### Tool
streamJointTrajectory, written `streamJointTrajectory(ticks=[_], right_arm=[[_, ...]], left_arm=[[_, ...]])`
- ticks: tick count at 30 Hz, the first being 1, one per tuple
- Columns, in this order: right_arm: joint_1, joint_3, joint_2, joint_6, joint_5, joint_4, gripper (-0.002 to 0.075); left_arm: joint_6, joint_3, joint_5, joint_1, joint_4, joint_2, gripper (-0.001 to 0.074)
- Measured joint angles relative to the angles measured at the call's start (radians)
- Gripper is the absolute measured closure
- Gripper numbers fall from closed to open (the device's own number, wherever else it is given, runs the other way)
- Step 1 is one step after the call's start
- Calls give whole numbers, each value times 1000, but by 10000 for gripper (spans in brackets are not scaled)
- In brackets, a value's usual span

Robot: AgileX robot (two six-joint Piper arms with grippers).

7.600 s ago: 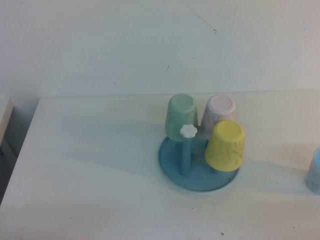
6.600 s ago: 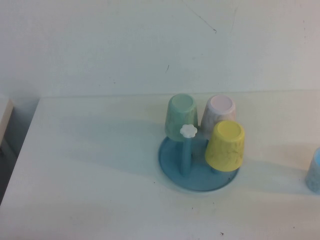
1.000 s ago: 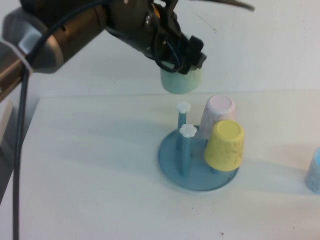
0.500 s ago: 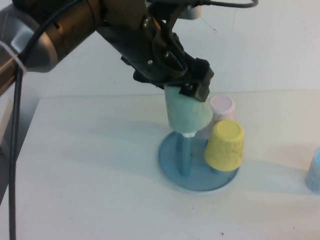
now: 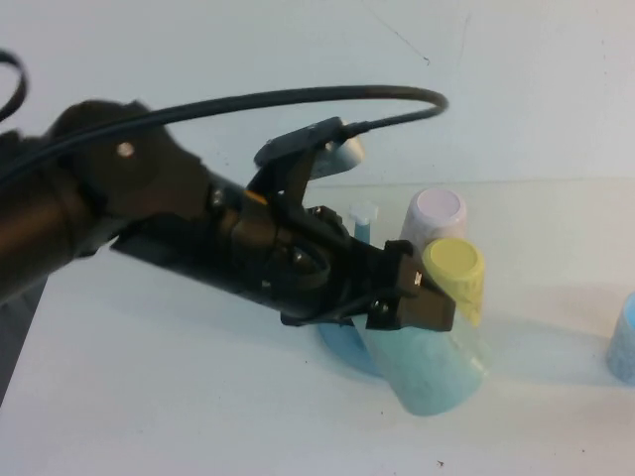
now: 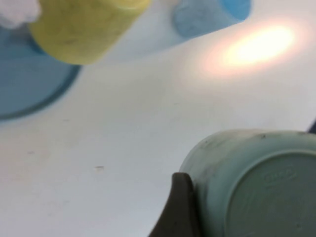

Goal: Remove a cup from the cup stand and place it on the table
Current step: Hand over the cup

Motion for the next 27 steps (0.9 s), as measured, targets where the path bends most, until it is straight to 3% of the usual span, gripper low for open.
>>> streamJointTrajectory(ticks=[7,15,20,27], right_arm=[[0,0,0,-98,-126,37,727],[0,0,0,-337,-12,93,727],[0,0,0,-707,58,358,727],[0,-10,75,-1335,269,732,727]], left_arm=[[30,96,-37,52,-384,-92,170],[182,238,-21,80,-668,-111,170],[383,436,-1,84,-840,-144,170],[343,482,-17,102,-862,-153,170]])
